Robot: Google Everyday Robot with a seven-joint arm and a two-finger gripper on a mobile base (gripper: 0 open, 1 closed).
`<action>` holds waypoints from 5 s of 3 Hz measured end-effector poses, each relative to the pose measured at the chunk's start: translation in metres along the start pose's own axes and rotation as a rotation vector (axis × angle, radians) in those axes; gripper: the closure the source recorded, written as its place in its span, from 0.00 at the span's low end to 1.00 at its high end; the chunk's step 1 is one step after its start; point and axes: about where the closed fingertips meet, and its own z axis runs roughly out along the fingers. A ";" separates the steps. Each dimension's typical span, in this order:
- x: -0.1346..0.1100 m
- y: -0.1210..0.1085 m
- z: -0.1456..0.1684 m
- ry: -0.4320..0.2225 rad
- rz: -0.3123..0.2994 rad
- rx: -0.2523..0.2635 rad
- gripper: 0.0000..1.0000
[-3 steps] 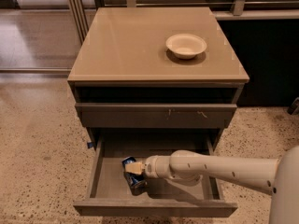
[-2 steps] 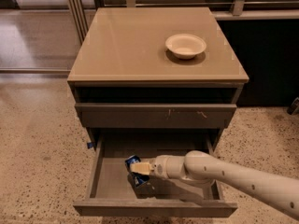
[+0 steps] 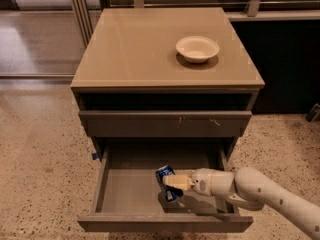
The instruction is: Pick pepsi can from middle drawer and place on counter
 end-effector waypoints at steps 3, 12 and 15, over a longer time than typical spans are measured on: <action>-0.066 0.029 -0.017 -0.021 -0.079 -0.024 1.00; -0.410 0.168 0.029 -0.056 -0.436 -0.092 1.00; -0.435 0.162 0.048 -0.050 -0.419 -0.085 0.58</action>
Offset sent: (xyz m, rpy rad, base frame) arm 0.0193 -0.0012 0.0253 0.0364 0.0089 0.0271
